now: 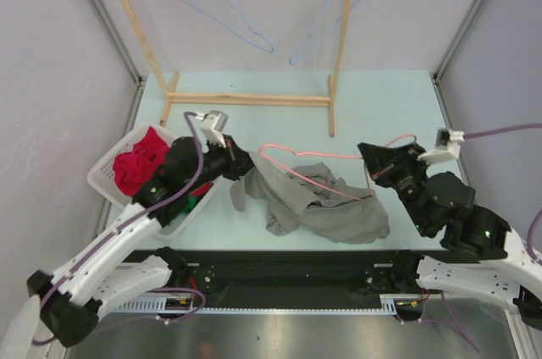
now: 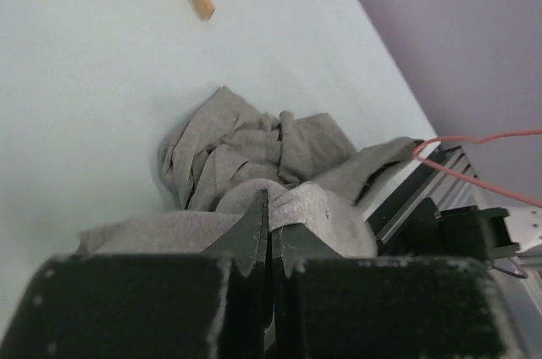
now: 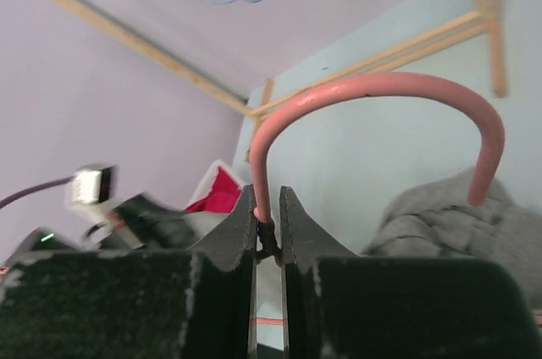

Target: Remove the t-shirt from the hanger

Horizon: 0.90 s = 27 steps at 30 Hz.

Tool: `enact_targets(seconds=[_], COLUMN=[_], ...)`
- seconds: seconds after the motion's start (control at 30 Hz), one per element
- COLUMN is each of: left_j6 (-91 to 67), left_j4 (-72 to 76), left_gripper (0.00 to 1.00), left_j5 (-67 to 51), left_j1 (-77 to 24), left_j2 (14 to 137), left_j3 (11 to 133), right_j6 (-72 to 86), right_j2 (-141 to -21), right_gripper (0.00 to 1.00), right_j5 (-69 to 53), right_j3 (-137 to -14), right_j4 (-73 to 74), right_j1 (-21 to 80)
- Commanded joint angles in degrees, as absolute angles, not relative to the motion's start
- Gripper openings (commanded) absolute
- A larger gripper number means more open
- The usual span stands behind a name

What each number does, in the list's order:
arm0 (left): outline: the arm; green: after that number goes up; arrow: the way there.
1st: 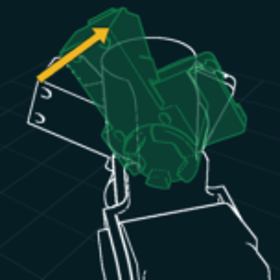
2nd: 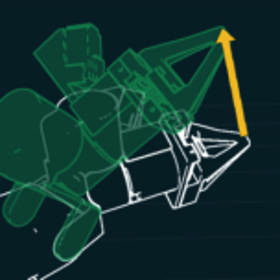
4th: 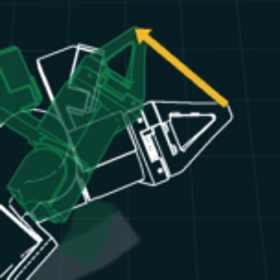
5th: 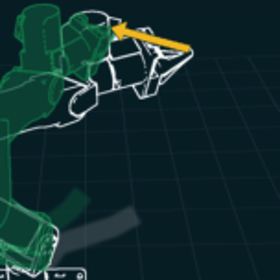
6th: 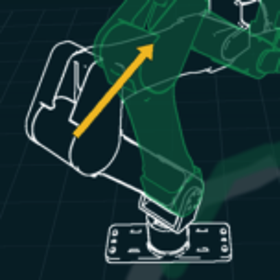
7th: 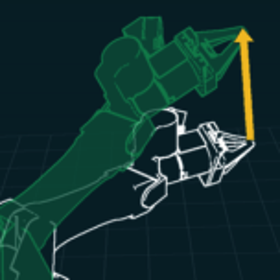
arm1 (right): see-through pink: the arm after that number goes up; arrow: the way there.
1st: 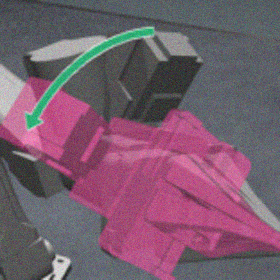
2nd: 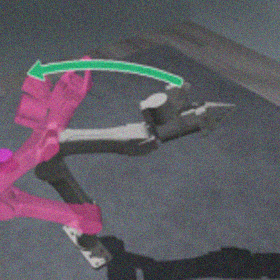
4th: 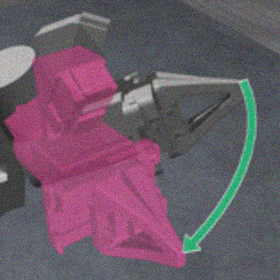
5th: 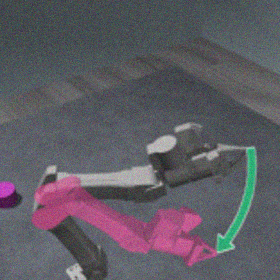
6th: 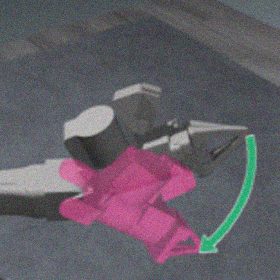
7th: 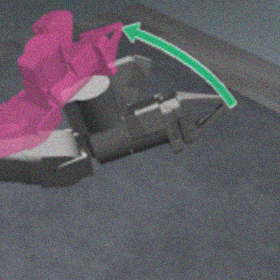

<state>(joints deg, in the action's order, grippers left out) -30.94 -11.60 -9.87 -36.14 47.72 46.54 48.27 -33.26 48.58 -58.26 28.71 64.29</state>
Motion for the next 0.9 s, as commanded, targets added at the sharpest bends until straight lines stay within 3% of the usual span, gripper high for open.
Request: enact_targets(seconds=[0.0,0.23,0.27,0.37,0.4,0.5,0.57,0.73,0.87], left_j6=[-29.45,-28.39,-27.78,-26.46,-26.11,-24.79,-23.21,-21.62,-23.02], left_j4=[-7.73,-8.78,-10.79,-13.53,-14.06,-17.04,-20.12,-24.87,-23.3], left_gripper=[0.0,0.01,0.04,0.27,0.45,0.67,0.75,0.78,0.82], left_j5=[-13.45,-10.56,-9.76,-8.0,-7.48,-6.42,-7.9,-13.88,-25.96], left_j1=[-35.95,-35.95,-35.95,-35.86,-35.86,-35.77,-35.77,-35.77,-35.77], left_j2=[54.47,56.51,56.51,56.25,55.9,54.5,53.27,50.02,47.99], left_j3=[50.1,50.44,50.97,52.55,52.91,55.28,58.7,65.47,66.45], right_j6=[41.41,38.15,37.54,33.59,32.88,29.8,26.48,19.08,14.16], right_j2=[-39.36,-44.38,-44.38,-43.51,-42.46,-38.87,-37.01,-31.73,-30.15], right_gripper=[0.0,0.0,0.0,0.0,0.0,0.0,0.0,0.0,0.0], right_j5=[38.79,28.93,27.18,24.88,24.96,26.19,26.02,22.69,21.71], right_j3=[-65.47,-70.31,-70.4,-69.7,-68.91,-66.54,-64.17,-61.87,-63.01], right_j4=[10.66,4.66,4.75,5.36,7.1,10.09,12.03,18.18,28.09], right_j1=[64.25,63.11,63.11,62.84,62.75,62.58,62.49,62.49,62.49])
